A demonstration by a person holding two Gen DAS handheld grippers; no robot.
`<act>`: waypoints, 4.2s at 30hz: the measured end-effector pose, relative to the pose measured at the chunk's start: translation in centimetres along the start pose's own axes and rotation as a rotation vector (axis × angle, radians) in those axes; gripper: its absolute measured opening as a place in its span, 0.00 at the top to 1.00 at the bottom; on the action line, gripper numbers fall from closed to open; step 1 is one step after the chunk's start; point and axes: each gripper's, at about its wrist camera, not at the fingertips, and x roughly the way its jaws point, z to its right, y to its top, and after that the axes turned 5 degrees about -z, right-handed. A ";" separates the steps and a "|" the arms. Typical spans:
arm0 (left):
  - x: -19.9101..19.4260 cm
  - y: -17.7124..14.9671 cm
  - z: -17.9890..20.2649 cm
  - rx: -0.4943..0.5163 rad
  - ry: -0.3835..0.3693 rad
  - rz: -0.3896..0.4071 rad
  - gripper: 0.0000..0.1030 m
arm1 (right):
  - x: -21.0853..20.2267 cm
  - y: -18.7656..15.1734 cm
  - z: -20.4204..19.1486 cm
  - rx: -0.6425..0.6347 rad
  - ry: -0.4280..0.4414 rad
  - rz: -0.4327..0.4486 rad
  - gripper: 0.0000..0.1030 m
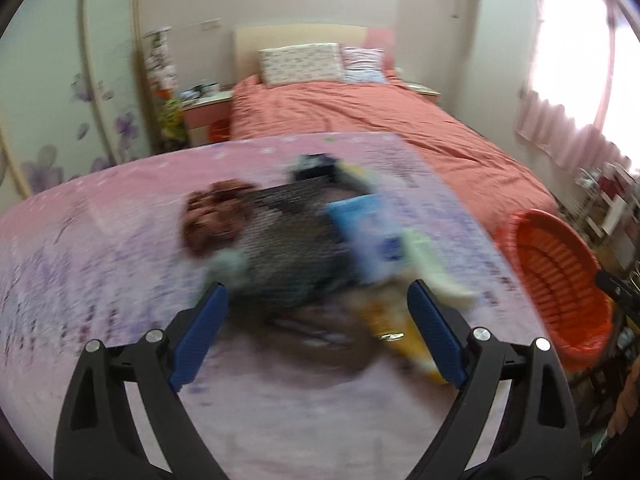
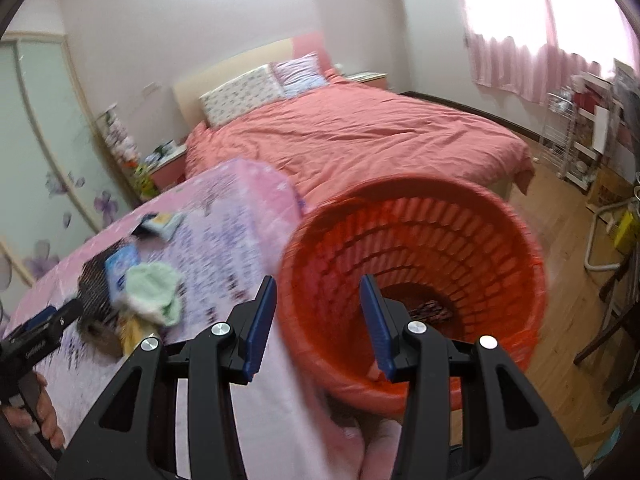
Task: Collect trash
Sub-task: 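Grasp the snack wrapper with the right tool while the left tool reaches the brown hair clip, then grasp the brown hair clip with the left tool and lift it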
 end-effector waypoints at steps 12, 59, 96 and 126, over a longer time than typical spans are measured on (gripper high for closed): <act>0.3 -2.2 -8.2 -0.116 0.074 -0.032 0.13 | 3.0 -3.6 -11.1 -0.233 0.147 -0.128 0.57; 3.5 -3.4 -5.8 -0.148 -0.066 -0.155 0.53 | 6.1 -5.4 -12.2 -0.246 0.167 -0.197 0.86; 3.1 -3.8 -11.2 -0.197 -0.086 -0.150 0.66 | 6.9 -4.9 -13.2 -0.185 0.249 -0.242 0.82; 4.6 -3.3 -11.3 -0.128 0.073 -0.123 0.75 | 7.9 -4.2 -15.2 -0.241 0.170 -0.209 0.84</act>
